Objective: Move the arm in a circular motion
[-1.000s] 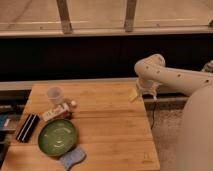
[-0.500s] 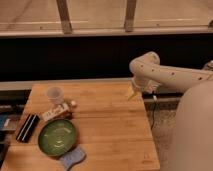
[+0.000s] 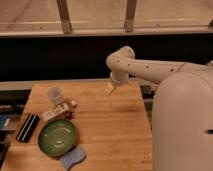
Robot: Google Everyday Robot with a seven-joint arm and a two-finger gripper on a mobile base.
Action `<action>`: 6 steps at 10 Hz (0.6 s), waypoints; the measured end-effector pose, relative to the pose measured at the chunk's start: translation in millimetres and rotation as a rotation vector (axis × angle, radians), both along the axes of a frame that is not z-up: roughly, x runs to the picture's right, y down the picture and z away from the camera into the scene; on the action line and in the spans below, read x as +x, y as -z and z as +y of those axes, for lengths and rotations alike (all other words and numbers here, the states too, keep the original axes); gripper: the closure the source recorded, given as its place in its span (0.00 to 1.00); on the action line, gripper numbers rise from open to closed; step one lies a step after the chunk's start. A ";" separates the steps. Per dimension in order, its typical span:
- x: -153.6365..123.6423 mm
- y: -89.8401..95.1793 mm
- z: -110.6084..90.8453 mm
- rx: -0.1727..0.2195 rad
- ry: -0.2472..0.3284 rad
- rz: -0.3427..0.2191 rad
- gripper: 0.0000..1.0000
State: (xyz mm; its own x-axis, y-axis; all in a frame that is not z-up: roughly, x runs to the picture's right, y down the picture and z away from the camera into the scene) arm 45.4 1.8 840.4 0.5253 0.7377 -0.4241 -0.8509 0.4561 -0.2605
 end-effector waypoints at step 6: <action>-125.3 48.2 69.2 -0.057 0.214 -0.218 0.20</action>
